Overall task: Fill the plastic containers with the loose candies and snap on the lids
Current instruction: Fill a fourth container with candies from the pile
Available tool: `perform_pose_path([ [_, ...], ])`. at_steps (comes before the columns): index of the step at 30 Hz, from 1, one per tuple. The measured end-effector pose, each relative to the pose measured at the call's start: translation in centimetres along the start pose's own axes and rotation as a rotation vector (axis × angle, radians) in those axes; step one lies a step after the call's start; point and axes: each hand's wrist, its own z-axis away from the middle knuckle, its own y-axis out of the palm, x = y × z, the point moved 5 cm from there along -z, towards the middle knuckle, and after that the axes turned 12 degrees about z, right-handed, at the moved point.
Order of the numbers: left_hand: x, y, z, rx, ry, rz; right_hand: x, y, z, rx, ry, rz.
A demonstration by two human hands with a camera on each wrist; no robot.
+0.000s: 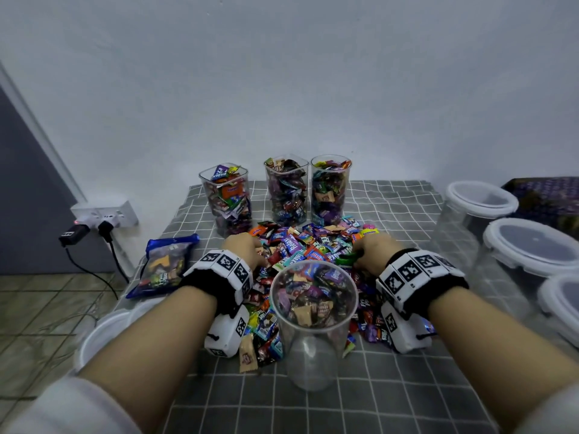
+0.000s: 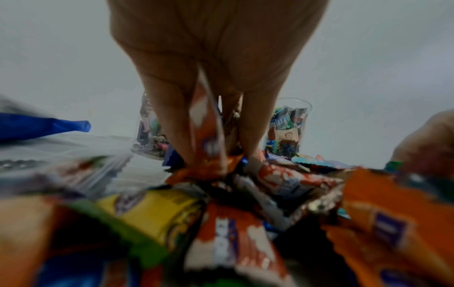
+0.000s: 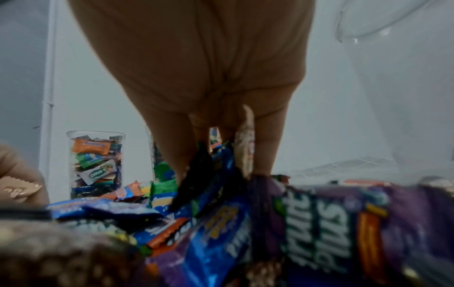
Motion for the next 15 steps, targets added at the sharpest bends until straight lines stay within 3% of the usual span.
perform_pose_path([
  [5,0.3,-1.0,0.8,-0.079,0.003,0.115,-0.7,-1.4,1.2,-0.147,0.038,-0.143],
  [15,-0.2,-2.8,3.3,-0.197,0.115,0.51,-0.5,-2.8,3.6,-0.253,-0.01,-0.522],
])
